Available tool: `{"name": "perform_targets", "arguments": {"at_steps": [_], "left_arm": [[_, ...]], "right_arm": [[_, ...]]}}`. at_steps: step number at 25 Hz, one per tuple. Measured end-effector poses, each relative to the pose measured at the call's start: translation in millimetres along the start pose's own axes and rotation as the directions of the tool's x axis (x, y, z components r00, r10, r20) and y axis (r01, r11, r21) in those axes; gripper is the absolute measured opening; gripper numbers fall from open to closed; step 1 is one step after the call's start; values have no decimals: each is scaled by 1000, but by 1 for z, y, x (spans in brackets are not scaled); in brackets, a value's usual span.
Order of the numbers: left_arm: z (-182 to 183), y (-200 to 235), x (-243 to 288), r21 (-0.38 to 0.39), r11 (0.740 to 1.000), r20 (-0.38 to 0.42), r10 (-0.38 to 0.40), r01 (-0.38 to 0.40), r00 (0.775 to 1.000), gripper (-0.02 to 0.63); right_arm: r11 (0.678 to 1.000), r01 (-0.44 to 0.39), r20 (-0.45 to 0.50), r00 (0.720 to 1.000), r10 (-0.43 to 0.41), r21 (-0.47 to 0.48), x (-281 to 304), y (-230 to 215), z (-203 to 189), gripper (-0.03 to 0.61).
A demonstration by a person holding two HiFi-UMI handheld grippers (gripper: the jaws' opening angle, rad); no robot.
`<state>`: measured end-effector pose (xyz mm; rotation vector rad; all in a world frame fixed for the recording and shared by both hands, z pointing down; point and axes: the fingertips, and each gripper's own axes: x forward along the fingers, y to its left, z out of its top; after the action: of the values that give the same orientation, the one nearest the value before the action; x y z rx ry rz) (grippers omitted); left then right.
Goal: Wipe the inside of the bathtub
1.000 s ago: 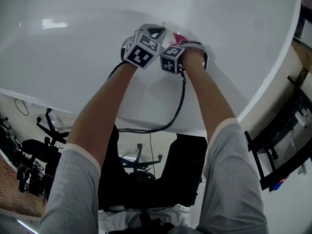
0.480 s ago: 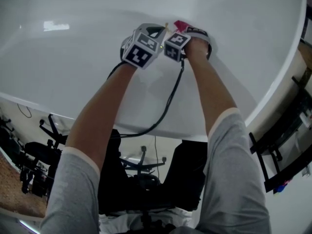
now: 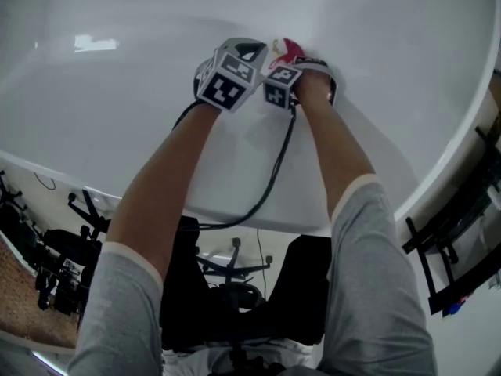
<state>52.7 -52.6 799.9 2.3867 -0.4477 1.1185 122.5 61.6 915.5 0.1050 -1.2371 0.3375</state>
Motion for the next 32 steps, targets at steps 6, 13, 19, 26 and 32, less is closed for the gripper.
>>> {"name": "perform_targets", "arguments": {"at_steps": [6, 13, 19, 26, 32], "left_arm": [[-3, 9, 1, 1, 1000, -5, 1, -1, 1000, 6], [-11, 20, 0, -3, 1000, -17, 14, -14, 1000, 5], [-14, 19, 0, -13, 1000, -26, 19, -20, 999, 5], [-11, 31, 0, -14, 999, -9, 32, -32, 999, 6], [-14, 56, -5, -26, 998, -10, 65, -65, 998, 6]], "right_arm": [[985, 169, 21, 985, -169, 31, 11, -56, 4, 97], [981, 170, 98, 979, -179, 92, 8, -54, 21, 94], [998, 53, 163, 985, -55, 19, 8, -7, 44, 93], [981, 140, 240, 956, -170, 135, 5, -66, 55, 94], [936, 178, 268, 927, -263, 304, 3, -118, 58, 91]]}}
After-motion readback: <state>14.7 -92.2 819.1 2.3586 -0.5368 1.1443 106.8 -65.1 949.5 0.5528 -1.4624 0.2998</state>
